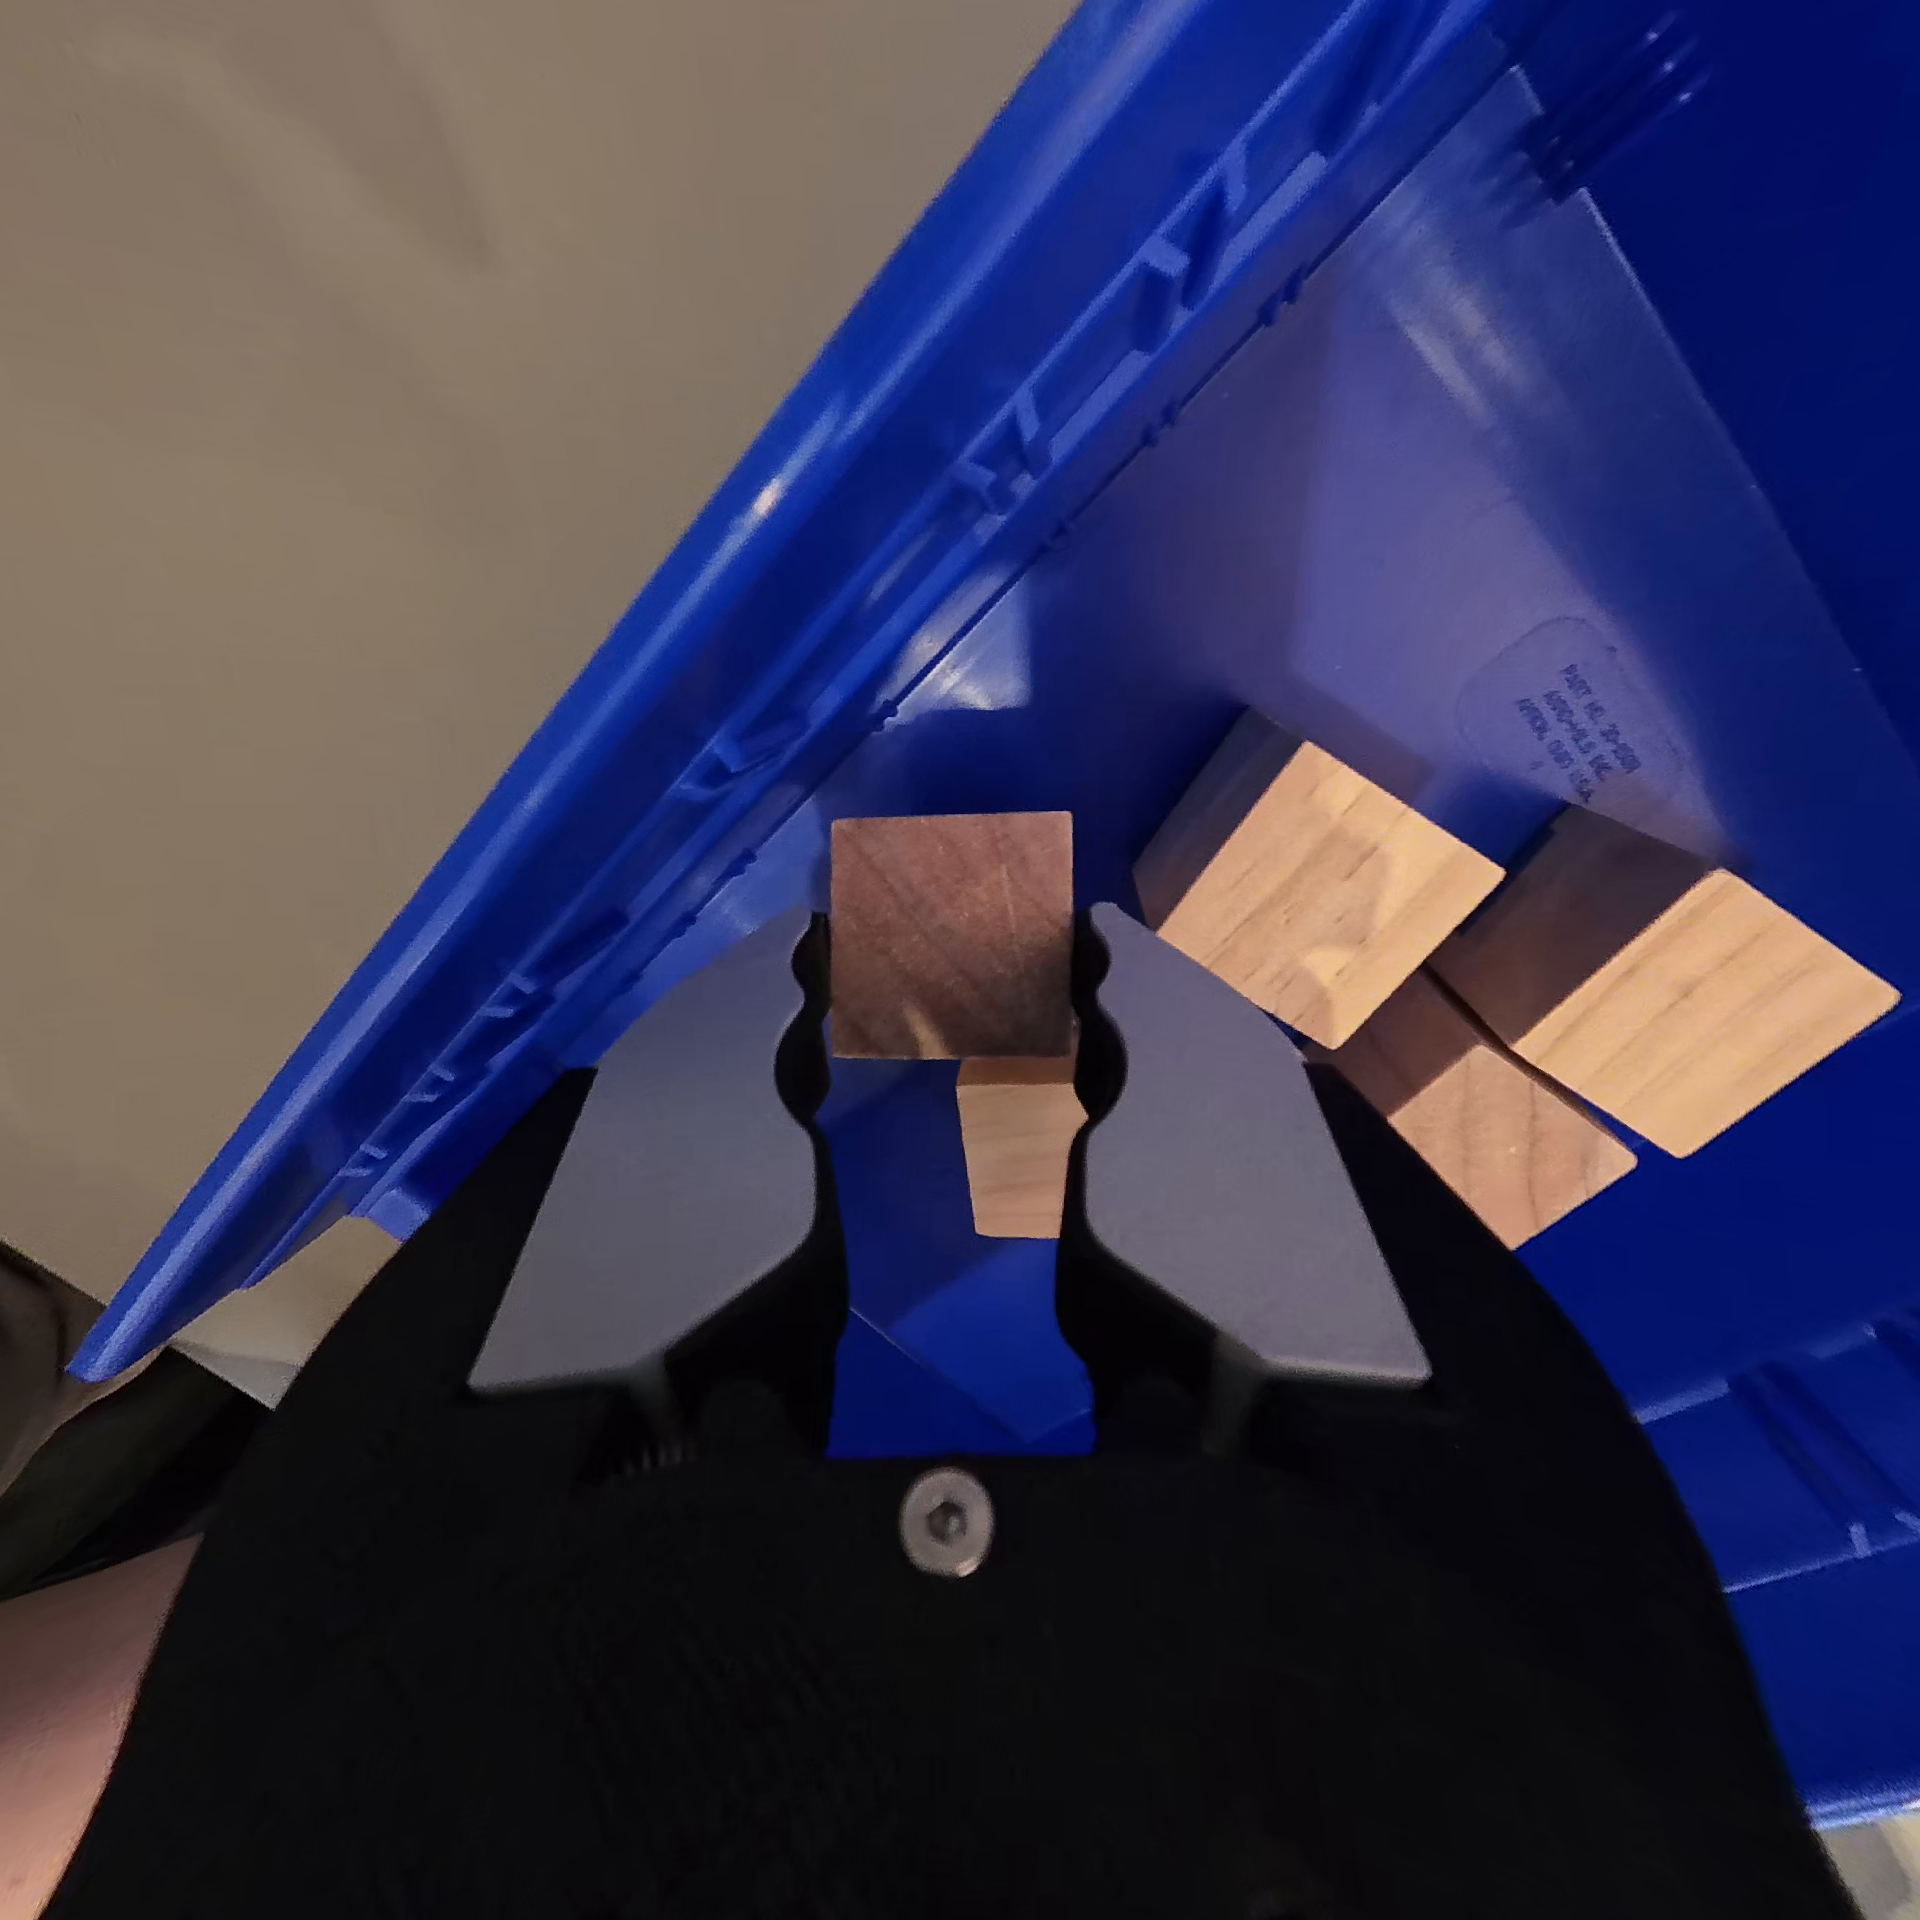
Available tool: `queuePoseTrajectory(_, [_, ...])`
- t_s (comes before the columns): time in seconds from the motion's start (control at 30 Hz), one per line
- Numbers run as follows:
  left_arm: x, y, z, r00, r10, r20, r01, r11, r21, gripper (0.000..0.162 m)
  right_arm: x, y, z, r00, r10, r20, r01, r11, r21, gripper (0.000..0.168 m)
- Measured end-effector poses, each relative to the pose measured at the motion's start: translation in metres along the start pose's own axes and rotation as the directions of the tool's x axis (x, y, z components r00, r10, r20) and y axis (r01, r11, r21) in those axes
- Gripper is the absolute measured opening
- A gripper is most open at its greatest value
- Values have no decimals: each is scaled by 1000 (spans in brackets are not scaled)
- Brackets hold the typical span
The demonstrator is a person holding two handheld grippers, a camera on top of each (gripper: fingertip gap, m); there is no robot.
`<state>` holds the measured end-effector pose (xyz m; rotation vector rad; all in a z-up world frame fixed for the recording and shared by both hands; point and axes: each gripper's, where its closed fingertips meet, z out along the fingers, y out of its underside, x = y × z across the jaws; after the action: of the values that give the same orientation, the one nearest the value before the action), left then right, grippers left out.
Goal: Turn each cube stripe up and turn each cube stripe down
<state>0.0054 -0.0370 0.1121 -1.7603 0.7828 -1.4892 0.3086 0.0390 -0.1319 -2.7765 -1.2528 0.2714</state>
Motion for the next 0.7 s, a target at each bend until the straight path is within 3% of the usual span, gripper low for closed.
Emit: queuePoseTrajectory(0.7, [-2,3,5,1000,-6,4,6,1000,-15,39,3,5,7,997,-83,-3,83,996,-13,46])
